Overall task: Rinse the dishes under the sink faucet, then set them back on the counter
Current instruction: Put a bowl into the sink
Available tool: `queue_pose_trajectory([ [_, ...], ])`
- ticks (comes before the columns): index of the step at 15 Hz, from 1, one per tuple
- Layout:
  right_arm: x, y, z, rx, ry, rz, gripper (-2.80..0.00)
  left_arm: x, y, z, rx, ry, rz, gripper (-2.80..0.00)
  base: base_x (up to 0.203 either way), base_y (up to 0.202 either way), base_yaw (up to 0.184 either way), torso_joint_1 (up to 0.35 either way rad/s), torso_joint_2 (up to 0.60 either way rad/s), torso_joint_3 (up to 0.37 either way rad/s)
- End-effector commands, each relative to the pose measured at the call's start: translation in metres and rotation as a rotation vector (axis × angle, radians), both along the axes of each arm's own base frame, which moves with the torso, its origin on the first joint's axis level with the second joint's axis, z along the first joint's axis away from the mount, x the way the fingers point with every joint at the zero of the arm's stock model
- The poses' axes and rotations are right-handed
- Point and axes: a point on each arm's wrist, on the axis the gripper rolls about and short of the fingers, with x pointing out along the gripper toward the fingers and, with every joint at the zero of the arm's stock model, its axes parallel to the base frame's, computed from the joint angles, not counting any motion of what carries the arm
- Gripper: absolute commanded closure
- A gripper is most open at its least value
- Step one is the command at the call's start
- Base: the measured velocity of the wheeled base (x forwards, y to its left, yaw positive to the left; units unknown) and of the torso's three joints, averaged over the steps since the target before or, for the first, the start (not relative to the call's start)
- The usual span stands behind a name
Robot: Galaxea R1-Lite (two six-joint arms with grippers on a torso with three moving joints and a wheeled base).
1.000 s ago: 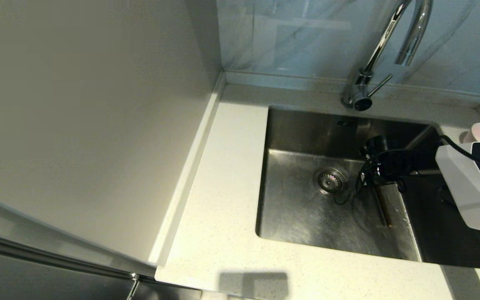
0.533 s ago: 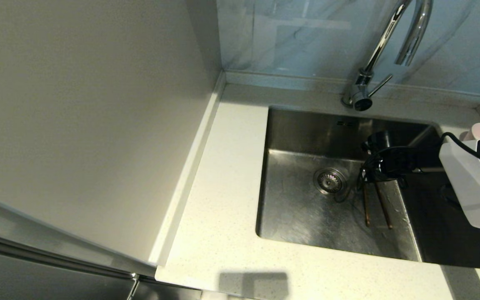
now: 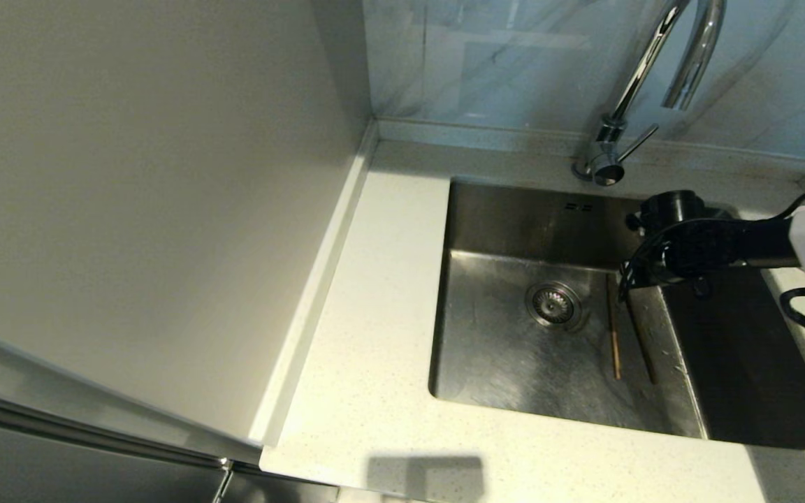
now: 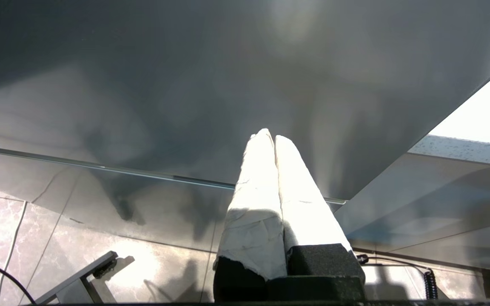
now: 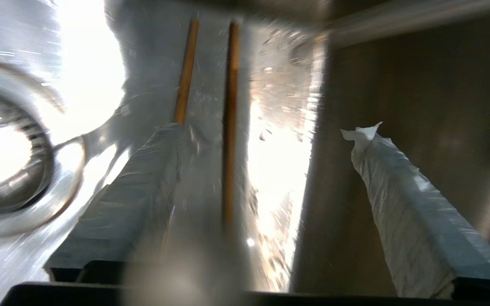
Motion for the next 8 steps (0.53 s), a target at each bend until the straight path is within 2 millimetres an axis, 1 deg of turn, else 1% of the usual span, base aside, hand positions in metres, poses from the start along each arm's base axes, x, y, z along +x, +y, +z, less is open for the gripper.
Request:
queue_pose_trajectory([
  [1,-0.042,0.003,0.071,-0.001,-0.105,0.011,-2.8,0.0,0.0,0.0,-0.001,-0.003,0.0,0.0,0.0,0.0,0.0,0.0,0.0,0.0],
  [3,-0.083,0.006,0.115,0.018,-0.129,0.04,-2.8,0.0,0.0,0.0,-0.001,-0.003,0.0,0.0,0.0,0.0,0.0,0.0,0.0,0.0],
  [4,-0.103,0.006,0.133,0.039,-0.122,0.066,-2.8,0.0,0.0,0.0,-0.001,-0.003,0.0,0.0,0.0,0.0,0.0,0.0,0.0,0.0],
  [6,-0.135,0.0,0.157,0.055,-0.1,0.109,-2.8,0.0,0.0,0.0,-0.001,-0.003,0.0,0.0,0.0,0.0,0.0,0.0,0.0,0.0],
  [7,-0.143,-0.007,0.167,0.038,-0.11,0.114,-2.8,0.0,0.0,0.0,-0.001,-0.003,0.0,0.0,0.0,0.0,0.0,0.0,0.0,0.0],
  [8,-0.147,-0.011,0.175,0.03,-0.136,0.11,0.0,0.0,0.0,0.0,-0.001,-0.003,0.0,0.0,0.0,0.0,0.0,0.0,0.0,0.0],
])
